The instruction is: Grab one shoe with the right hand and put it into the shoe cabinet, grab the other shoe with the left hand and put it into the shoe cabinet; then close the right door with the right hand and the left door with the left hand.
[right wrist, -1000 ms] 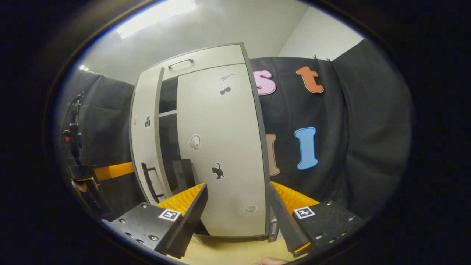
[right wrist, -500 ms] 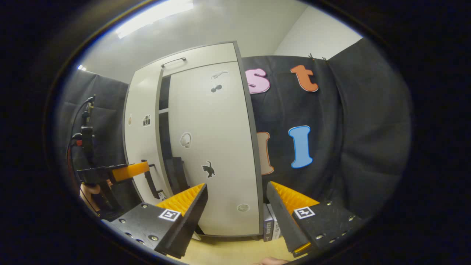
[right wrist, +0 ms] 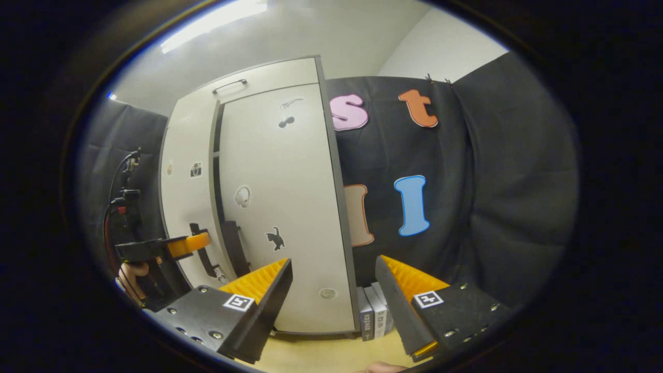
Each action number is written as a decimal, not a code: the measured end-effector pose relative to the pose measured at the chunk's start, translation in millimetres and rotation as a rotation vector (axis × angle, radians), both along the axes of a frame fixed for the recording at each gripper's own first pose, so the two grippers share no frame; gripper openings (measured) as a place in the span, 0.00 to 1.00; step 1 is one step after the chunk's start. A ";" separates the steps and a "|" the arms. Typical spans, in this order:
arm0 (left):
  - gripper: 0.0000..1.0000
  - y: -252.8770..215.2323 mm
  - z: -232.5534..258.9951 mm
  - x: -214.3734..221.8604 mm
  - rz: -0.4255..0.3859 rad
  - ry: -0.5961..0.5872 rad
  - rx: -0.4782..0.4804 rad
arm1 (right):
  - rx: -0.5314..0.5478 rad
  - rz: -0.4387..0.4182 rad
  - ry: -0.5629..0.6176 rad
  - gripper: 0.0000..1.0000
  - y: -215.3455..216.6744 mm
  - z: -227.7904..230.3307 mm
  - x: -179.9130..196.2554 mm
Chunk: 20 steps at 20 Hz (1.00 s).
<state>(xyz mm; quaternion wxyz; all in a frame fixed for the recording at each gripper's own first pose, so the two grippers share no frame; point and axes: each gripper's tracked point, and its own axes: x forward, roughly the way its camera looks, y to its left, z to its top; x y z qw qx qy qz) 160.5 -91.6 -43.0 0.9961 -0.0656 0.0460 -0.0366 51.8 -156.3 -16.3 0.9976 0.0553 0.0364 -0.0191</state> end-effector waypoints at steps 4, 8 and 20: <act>1.00 -0.2 1.5 5.1 0.002 -0.004 0.029 | 0.003 0.006 0.006 0.93 1.3 -4.3 6.4; 1.00 -1.6 0.9 10.5 -0.002 -0.005 0.033 | 0.005 0.007 0.011 0.93 0.7 -7.8 12.0; 1.00 -3.2 -1.6 26.3 0.002 -0.006 0.025 | 0.001 0.004 0.021 0.96 -4.4 -13.6 23.0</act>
